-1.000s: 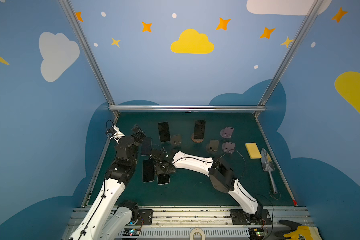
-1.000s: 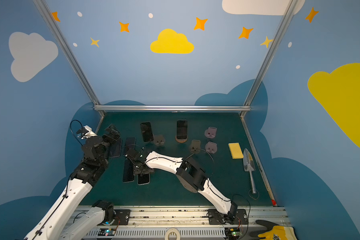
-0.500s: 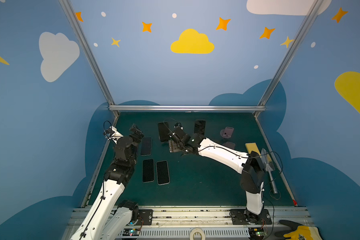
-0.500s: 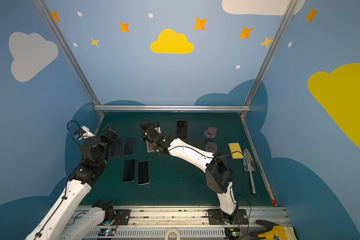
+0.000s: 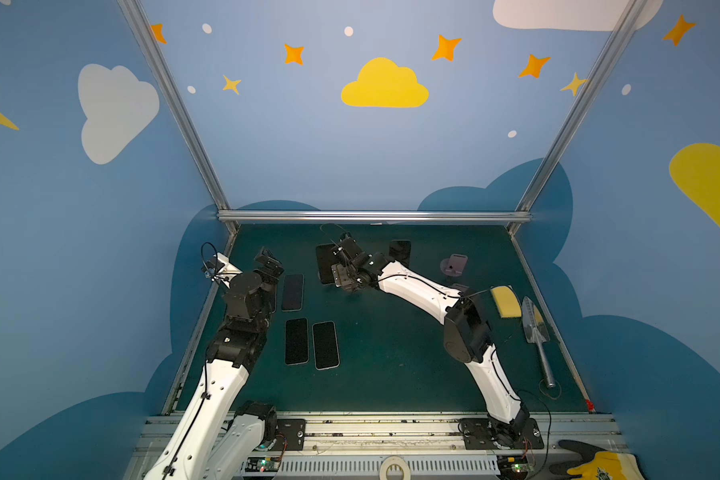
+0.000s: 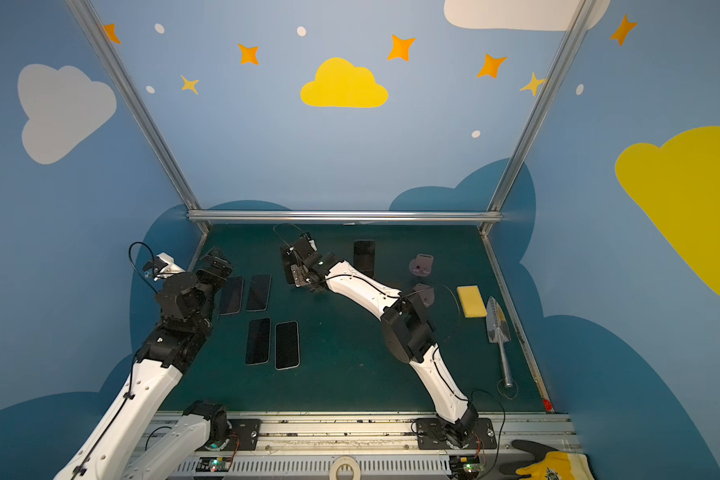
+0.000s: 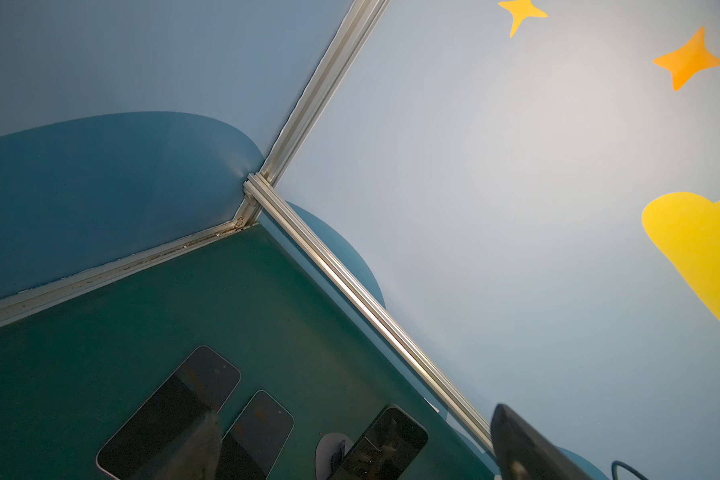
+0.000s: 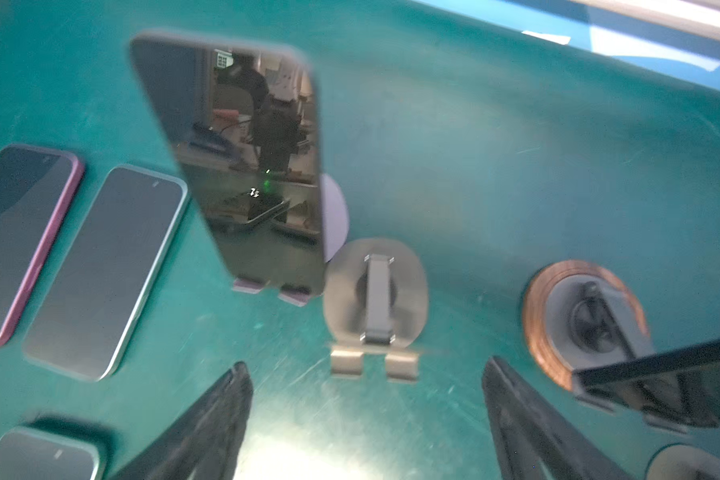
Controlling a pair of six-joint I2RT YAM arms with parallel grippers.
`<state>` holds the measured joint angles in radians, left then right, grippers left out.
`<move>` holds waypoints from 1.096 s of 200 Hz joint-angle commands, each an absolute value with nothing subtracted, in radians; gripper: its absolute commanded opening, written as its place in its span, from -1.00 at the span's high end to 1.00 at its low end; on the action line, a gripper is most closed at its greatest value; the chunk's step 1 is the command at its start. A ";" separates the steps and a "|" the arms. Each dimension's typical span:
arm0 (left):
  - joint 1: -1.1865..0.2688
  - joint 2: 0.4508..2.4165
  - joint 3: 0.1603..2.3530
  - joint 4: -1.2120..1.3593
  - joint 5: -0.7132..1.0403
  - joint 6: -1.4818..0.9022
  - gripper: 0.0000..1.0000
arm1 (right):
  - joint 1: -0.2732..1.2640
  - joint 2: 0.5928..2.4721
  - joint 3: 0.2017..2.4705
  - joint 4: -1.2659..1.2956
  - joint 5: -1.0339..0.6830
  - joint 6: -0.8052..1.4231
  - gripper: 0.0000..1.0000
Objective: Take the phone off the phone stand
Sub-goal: 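Raise the right gripper away from the placed phone, then move the right gripper out to the far stand with the wooden-ringed base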
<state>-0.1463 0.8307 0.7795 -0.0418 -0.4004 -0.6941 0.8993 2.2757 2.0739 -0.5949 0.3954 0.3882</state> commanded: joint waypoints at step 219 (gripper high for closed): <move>-0.080 0.882 0.813 -0.064 -0.272 -0.729 -1.00 | 0.830 2.284 1.972 -0.426 0.287 0.388 -0.07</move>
<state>-0.0914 0.8829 0.7815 -0.0612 -0.2951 -0.7185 0.8322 2.3501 2.0113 -0.4164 0.2687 0.4046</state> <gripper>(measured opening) 0.998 0.595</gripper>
